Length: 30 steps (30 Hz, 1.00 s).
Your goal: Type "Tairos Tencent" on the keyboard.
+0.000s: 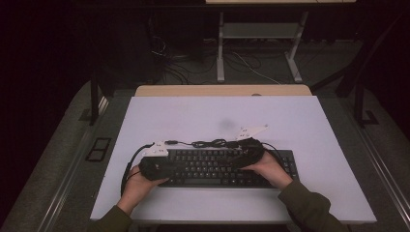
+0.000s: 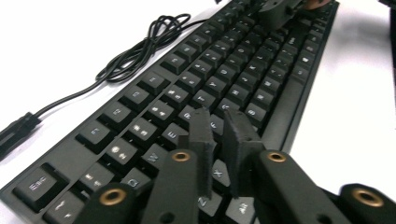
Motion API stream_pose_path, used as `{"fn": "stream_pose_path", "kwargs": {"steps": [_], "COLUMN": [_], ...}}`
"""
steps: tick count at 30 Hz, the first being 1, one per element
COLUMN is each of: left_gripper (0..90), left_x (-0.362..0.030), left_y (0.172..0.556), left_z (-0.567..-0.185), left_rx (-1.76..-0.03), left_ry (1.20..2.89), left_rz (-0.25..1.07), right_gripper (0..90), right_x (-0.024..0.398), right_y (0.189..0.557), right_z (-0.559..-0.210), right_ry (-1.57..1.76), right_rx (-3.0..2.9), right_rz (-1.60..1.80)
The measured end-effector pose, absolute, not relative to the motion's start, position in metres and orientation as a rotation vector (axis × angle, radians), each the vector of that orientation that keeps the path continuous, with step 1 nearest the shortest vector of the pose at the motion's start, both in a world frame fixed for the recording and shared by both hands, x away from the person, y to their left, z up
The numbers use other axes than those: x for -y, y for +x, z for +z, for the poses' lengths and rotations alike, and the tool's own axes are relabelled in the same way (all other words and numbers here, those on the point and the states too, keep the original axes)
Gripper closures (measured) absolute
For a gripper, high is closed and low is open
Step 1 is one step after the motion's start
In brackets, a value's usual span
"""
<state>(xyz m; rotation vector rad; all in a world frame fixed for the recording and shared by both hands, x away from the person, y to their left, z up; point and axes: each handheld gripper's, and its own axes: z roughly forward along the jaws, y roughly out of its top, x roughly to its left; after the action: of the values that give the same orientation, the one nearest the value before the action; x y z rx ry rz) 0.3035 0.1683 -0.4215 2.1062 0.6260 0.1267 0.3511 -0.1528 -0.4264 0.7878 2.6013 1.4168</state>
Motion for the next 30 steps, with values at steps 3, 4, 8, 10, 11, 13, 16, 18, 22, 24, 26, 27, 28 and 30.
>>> {"fn": "stream_pose_path", "kwargs": {"steps": [3, 4, 8, 10, 11, 13, 16, 18, 22, 24, 26, 27, 28, 30], "left_gripper": [88.2, 89.2, 89.3, 89.3, 89.3, 89.3, 89.3, 89.4, 89.4, 89.3, 89.4, 89.4, 89.4, 89.4], "left_x": [-0.167, -0.166, -0.164, -0.162, -0.160, -0.158, -0.156, -0.153, -0.148, -0.146, -0.144, -0.144, -0.143, -0.142], "left_y": [0.302, 0.302, 0.300, 0.300, 0.299, 0.298, 0.298, 0.297, 0.295, 0.294, 0.294, 0.294, 0.293, 0.293], "left_z": [-0.421, -0.420, -0.420, -0.420, -0.421, -0.421, -0.421, -0.422, -0.423, -0.424, -0.425, -0.425, -0.426, -0.427], "left_rx": [-0.612, -0.607, -0.594, -0.581, -0.576, -0.563, -0.538, -0.529, -0.510, -0.500, -0.489, -0.484, -0.482, -0.476], "left_ry": [2.113, 2.115, 2.125, 2.130, 2.131, 2.139, 2.156, 2.154, 2.166, 2.178, 2.186, 2.189, 2.191, 2.198], "left_rz": [0.113, 0.111, 0.099, 0.093, 0.087, 0.080, 0.066, 0.058, 0.037, 0.029, 0.020, 0.015, 0.010, 0.007], "right_gripper": [24.8, 24.8, 24.8, 24.8, 24.8, 24.8, 24.8, 24.8, 24.8, 24.8, 24.8, 24.8, 24.8, 24.8], "right_x": [0.153, 0.153, 0.153, 0.153, 0.153, 0.153, 0.153, 0.153, 0.153, 0.153, 0.153, 0.153, 0.153, 0.153], "right_y": [0.351, 0.351, 0.351, 0.351, 0.351, 0.351, 0.351, 0.351, 0.352, 0.352, 0.352, 0.352, 0.352, 0.352], "right_z": [-0.426, -0.426, -0.426, -0.426, -0.427, -0.427, -0.426, -0.426, -0.427, -0.427, -0.427, -0.427, -0.427, -0.427], "right_ry": [0.791, 0.789, 0.788, 0.789, 0.788, 0.790, 0.788, 0.789, 0.785, 0.788, 0.788, 0.788, 0.788, 0.788], "right_rx": [-2.600, -2.600, -2.599, -2.600, -2.600, -2.601, -2.599, -2.600, -2.600, -2.599, -2.599, -2.599, -2.599, -2.598], "right_rz": [1.418, 1.418, 1.420, 1.419, 1.417, 1.417, 1.421, 1.418, 1.416, 1.415, 1.414, 1.414, 1.415, 1.415]}}
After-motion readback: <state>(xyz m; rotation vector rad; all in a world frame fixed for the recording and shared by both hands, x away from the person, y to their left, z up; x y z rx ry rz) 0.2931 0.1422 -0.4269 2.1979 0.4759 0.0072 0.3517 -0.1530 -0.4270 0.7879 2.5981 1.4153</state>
